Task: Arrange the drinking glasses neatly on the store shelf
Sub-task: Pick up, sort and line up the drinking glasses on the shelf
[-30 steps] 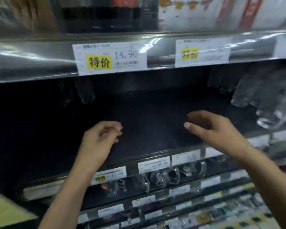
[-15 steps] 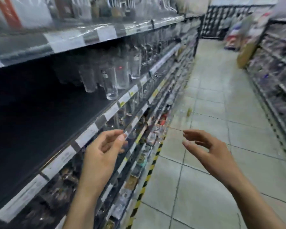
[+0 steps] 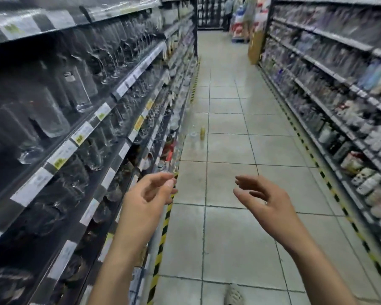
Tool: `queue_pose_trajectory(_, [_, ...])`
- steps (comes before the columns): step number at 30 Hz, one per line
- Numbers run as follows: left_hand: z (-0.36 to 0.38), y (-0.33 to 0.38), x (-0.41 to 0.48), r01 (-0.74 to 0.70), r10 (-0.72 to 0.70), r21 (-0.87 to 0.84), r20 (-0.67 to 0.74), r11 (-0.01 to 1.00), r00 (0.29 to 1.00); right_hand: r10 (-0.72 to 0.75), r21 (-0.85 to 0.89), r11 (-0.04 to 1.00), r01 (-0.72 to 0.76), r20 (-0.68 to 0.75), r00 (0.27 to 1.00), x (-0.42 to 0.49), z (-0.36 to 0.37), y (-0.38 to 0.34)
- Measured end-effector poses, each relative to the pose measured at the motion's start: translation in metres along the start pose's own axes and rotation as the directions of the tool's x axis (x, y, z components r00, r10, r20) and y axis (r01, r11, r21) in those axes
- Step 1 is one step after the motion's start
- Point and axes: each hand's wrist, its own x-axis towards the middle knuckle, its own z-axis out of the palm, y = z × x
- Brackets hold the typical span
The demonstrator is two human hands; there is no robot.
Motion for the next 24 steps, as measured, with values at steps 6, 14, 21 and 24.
queue_pose_trajectory(6, [0.048, -0.007, 0.081, 0.049, -0.048, 0.020, -0.071, 0.999, 0.996, 0.006, 0.042, 0.999, -0.009, 0.079, 0.997, 0.106, -0.016, 0.033])
queue_pose_trajectory(14, [0.080, 0.006, 0.192, 0.045, -0.033, 0.031, -0.312, 0.998, 0.949, -0.058, 0.076, 0.996, 0.039, 0.260, 0.964, 0.273, -0.014, 0.035])
queue_pose_trajectory(21, [0.063, -0.002, 0.270, 0.089, -0.038, 0.084, -0.474, 0.993, 0.880, -0.128, 0.140, 0.987, 0.074, 0.434, 0.892, 0.386, 0.048, 0.033])
queue_pose_trajectory(24, [0.042, -0.009, 0.307, 0.116, -0.034, 0.110, -0.563, 0.987, 0.826, -0.190, 0.164, 0.979, 0.120, 0.520, 0.833, 0.433, 0.088, 0.029])
